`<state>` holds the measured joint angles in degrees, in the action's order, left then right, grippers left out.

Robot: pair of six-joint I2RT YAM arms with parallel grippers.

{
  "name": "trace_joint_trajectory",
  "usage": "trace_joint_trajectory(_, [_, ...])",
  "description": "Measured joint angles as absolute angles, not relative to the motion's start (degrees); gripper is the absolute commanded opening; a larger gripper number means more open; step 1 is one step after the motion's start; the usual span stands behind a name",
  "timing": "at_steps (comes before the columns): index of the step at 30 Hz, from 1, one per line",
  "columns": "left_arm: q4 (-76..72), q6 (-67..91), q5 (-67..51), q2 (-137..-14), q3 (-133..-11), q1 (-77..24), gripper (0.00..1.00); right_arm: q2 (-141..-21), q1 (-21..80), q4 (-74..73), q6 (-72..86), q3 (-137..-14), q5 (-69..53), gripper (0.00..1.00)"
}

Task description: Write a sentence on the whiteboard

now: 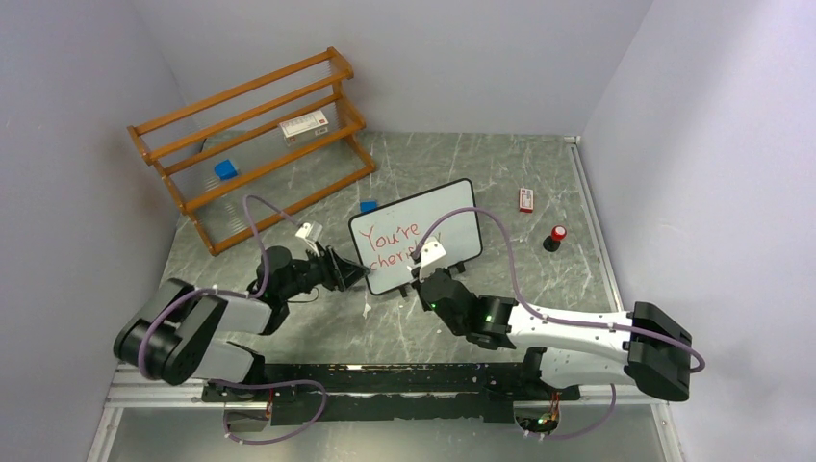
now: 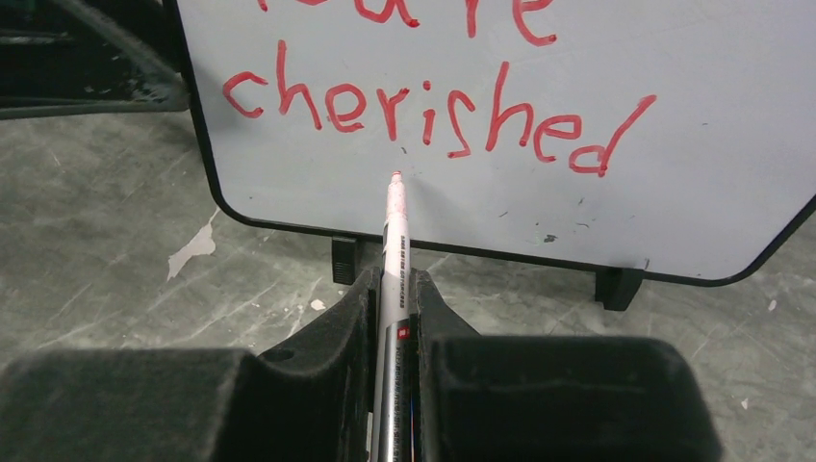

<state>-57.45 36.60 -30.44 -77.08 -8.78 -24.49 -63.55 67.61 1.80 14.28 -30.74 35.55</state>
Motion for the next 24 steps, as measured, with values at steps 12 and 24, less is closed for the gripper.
trace_joint_trajectory(12, [-68.7,38.4,-30.7,-86.0,-13.5,-24.4,0.47,-66.5,68.6,4.1,14.3,-30.7,35.4,0.00])
trace_joint_trajectory(24, [-78.8,39.4,-36.8,-95.7,-14.5,-23.7,0.05,-68.6,70.5,3.0,15.6,-31.5,37.2,0.00])
